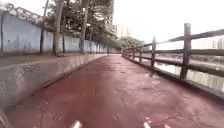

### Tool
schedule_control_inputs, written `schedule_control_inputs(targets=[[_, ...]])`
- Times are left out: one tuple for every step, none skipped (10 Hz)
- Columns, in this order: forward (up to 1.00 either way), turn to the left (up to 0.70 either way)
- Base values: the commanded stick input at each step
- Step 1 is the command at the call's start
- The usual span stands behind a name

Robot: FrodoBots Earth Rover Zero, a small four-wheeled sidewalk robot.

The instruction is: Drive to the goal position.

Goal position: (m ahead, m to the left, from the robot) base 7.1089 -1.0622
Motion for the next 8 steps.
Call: schedule_control_inputs(targets=[[0.7,0.0],[0.7,0.0],[0.7,0.0],[0.7,0.0],[0.7,0.0],[0.7,0.0],[0.7,0.0],[0.7,0.0]])
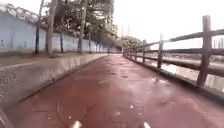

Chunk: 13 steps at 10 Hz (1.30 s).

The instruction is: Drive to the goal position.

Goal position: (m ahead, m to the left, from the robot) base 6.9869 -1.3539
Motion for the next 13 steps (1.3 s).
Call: schedule_control_inputs(targets=[[0.7,0.0],[0.7,0.0],[0.7,0.0],[0.7,0.0],[0.7,0.0],[0.7,0.0],[0.7,0.0],[0.7,0.0],[0.7,0.0],[0.7,0.0],[0.7,0.0],[0.7,0.0],[0.7,0.0]])
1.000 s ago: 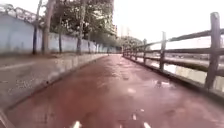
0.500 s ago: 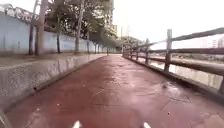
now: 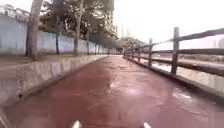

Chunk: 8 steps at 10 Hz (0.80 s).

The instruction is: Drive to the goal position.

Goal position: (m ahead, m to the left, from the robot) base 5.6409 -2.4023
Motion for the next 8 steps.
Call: schedule_control_inputs(targets=[[0.7,0.0],[0.7,0.0],[0.7,0.0],[0.7,0.0],[0.7,0.0],[0.7,0.0],[0.7,0.0],[0.7,0.0]])
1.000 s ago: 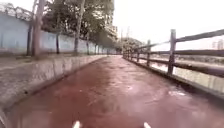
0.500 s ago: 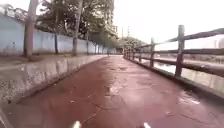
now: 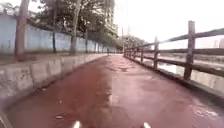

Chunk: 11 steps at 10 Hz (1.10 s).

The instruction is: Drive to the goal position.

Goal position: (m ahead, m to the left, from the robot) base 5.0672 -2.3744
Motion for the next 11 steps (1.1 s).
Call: schedule_control_inputs(targets=[[0.7,0.0],[0.7,0.0],[0.7,0.0],[0.7,0.0],[0.7,0.0],[0.7,0.0],[0.7,0.0],[0.7,0.0],[0.7,0.0],[0.7,0.0],[0.7,0.0]])
